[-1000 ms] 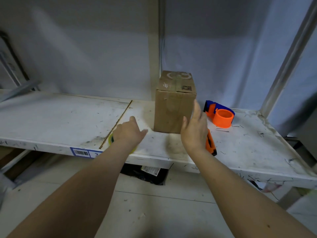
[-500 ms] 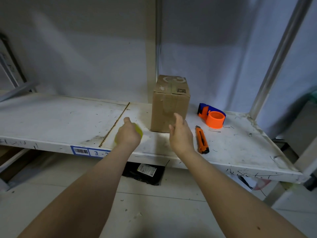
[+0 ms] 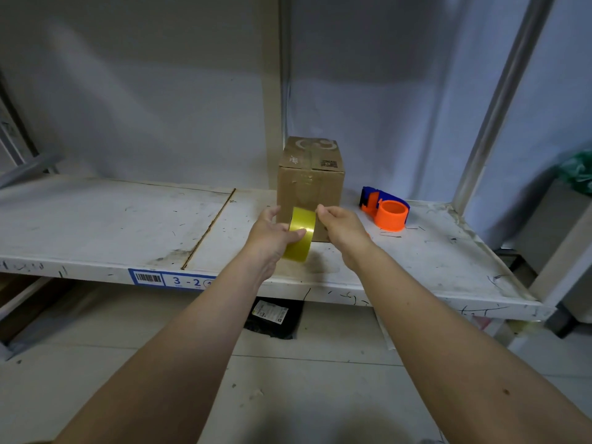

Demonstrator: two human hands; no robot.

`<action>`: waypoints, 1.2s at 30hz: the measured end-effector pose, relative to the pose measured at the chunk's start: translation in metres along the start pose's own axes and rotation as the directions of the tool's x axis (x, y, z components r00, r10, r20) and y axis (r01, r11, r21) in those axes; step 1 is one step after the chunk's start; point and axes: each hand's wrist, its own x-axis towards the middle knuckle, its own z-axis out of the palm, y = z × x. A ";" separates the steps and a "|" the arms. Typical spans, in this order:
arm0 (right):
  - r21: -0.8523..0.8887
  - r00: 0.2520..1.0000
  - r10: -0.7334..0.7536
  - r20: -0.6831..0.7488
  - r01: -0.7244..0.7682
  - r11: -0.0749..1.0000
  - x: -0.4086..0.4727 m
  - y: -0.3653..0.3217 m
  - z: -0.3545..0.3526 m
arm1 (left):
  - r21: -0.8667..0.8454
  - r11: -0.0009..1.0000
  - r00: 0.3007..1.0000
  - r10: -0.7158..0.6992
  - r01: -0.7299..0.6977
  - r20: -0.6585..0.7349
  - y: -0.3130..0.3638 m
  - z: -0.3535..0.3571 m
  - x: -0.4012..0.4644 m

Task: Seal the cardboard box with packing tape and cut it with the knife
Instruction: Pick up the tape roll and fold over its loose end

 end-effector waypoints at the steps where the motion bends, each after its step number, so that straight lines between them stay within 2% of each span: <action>1: 0.021 1.000 0.014 0.013 -0.014 1.000 0.000 -0.001 -0.003 | -0.001 1.000 1.000 0.008 -0.008 0.018 -0.001 0.000 0.000; 16: -0.107 0.996 -0.082 -0.038 0.077 0.991 0.011 0.003 -0.007 | 0.129 0.987 0.994 0.094 -0.099 0.049 -0.007 0.002 -0.002; 20: -0.130 0.997 -0.072 -0.031 0.067 0.989 0.012 0.002 -0.008 | 0.146 0.982 0.992 0.113 -0.119 0.053 -0.005 0.004 -0.004; 24: -0.061 0.999 0.008 -0.052 -0.011 0.998 0.014 -0.001 -0.010 | 0.152 0.977 0.988 0.138 -0.148 0.074 -0.003 0.006 -0.007; 27: -0.085 0.999 0.039 0.017 -0.037 0.996 0.013 -0.006 -0.014 | 0.175 0.970 0.982 0.153 -0.171 0.113 -0.002 0.008 -0.009; 31: -0.183 0.987 -0.012 0.158 0.042 0.982 0.009 -0.013 -0.022 | 0.245 0.948 0.970 0.160 -0.202 0.181 -0.002 0.008 -0.009; 36: -0.230 0.973 -0.053 0.224 0.106 0.968 0.013 -0.015 -0.028 | 0.301 0.925 0.954 0.157 -0.232 0.255 -0.002 0.005 -0.008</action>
